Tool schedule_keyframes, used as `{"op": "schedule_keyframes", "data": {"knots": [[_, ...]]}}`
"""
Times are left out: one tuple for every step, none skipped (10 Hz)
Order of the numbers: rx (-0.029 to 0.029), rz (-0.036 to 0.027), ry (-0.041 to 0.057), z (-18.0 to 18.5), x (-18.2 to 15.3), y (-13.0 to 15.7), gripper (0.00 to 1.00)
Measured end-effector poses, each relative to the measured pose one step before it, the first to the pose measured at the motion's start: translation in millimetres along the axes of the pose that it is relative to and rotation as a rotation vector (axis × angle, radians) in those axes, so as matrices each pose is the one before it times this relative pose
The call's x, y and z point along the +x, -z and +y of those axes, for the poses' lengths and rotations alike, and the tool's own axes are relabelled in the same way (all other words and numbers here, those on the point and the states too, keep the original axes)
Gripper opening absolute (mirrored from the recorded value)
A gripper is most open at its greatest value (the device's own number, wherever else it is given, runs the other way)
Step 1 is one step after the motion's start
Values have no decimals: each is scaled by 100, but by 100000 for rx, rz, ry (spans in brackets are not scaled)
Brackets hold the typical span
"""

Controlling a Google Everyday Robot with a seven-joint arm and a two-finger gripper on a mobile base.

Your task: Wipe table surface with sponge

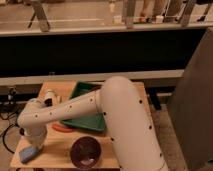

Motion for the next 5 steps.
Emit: {"op": "schedule_keyframes", "data": {"knots": [[-704,-944,-248,1047,-487,234,0],[-1314,-829,-566,1683,-574,337,0],[-1534,-845,-1261,2010,-583,418,0],[-1514,-760,-1199,1844,-450,314,0],[-1211,-332,-1245,1455,-252,231,0]]}}
